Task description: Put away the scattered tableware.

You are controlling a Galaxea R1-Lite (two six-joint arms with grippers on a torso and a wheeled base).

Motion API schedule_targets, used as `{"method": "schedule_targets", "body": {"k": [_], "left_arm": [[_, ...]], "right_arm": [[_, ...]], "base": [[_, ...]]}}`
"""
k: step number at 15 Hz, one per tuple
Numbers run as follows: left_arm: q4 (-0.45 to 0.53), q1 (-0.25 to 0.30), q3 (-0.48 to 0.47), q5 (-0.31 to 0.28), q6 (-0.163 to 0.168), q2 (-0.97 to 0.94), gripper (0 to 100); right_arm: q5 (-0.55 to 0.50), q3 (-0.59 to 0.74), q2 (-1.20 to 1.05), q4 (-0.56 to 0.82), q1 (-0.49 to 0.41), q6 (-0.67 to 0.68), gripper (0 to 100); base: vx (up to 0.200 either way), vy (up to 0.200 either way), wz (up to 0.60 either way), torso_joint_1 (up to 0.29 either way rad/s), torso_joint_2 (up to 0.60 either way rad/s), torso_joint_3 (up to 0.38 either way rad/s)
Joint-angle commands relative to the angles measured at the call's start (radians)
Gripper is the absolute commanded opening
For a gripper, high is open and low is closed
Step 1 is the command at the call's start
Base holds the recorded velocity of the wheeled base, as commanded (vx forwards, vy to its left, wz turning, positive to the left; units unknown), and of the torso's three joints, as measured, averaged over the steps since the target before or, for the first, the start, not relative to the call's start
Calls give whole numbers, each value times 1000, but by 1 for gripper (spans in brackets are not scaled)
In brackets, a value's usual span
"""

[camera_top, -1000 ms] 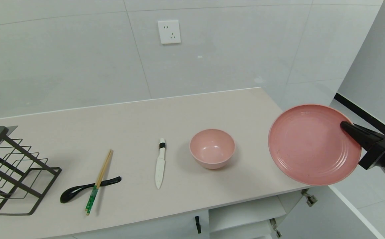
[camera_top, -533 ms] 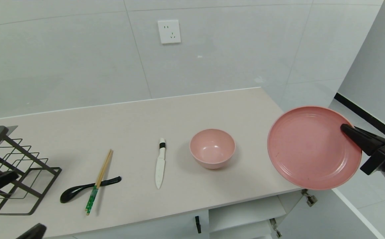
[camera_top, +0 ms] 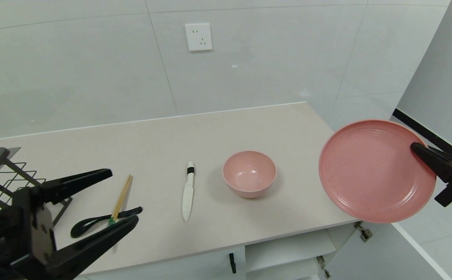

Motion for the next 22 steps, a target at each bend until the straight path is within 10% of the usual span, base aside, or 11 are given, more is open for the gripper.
{"method": "schedule_targets", "body": {"k": [1,5,9,12,22], "left_arm": [[-165,-21,-9,1,-5,221,100],[-400,-21,-33,5,-22,386,100],[-424,-48,-167,19,-176,541,100],[-349,-147,-204,154,-193,592,100],[-328,-222,-293,314,-203,741,100]], "right_arm": [[0,1,-8,0,0,0,0],[13,1,-16,0,0,-1,0],[13,4,-16,0,0,-1,0],[13,5,-17,0,0,-1,0],[20,24,-28,0,0,-4,0]], "base": [[0,0,0,0,0,0],[0,0,0,0,0,0],[0,0,0,0,0,0],[0,0,0,0,0,0],[0,0,0,0,0,0]]}}
